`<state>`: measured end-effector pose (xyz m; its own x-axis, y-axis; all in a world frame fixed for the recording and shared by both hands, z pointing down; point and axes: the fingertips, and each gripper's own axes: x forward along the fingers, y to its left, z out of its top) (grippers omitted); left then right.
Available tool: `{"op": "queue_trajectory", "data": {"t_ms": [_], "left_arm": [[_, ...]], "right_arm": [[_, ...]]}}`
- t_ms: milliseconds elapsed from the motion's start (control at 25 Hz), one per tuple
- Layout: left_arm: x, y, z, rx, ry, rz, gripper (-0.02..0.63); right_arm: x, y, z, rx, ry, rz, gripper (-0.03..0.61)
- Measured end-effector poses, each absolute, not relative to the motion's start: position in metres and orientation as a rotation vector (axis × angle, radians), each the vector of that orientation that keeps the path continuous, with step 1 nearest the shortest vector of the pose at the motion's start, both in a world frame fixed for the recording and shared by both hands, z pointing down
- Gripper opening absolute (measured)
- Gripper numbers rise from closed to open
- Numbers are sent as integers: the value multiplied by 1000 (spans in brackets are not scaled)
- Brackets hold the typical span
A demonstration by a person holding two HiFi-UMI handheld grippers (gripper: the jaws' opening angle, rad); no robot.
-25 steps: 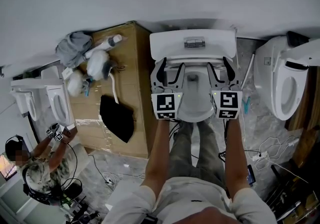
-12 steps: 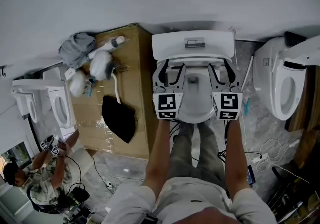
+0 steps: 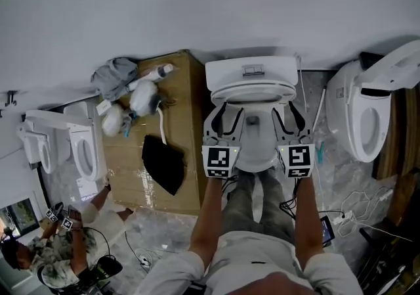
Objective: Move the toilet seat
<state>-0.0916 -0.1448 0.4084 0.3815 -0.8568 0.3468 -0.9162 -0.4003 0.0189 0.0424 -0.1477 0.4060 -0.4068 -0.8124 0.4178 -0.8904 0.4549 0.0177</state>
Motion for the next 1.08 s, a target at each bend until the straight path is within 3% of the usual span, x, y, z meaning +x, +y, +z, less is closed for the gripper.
{"op": "queue_trajectory", "data": {"t_ms": [760,1080], "left_arm": [[-96,-28,293,2600,-1429,366,176],[-114,14,285,2628,-1348,400,170]], "right_arm": [[29,-14,278,1468,-2325,184,201],[15,37,273,1472,-2333,267,196]]}}
